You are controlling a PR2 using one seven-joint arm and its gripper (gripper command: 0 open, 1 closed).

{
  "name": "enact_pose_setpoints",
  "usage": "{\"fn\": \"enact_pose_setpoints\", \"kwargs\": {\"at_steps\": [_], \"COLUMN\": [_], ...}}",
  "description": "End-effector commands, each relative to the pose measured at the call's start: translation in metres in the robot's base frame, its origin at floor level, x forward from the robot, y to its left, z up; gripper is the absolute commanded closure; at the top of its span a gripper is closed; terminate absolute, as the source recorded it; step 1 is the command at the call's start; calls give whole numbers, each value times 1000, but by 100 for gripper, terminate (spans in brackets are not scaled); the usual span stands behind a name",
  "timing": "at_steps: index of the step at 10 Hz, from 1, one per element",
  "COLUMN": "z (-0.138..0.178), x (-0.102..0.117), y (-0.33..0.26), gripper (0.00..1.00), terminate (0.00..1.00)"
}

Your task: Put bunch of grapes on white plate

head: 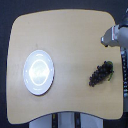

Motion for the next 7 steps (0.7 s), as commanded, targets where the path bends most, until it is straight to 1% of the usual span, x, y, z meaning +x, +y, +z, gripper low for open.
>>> {"fn": "enact_pose_setpoints", "kwargs": {"at_steps": [1,3,4,5,7], "z": [0,-6,-10,-13,-25], "x": [0,0,5,3,-8], "y": [0,-5,-8,-10,-16], "gripper": [0,0,0,0,0], "terminate": [0,0,0,0,0]}}
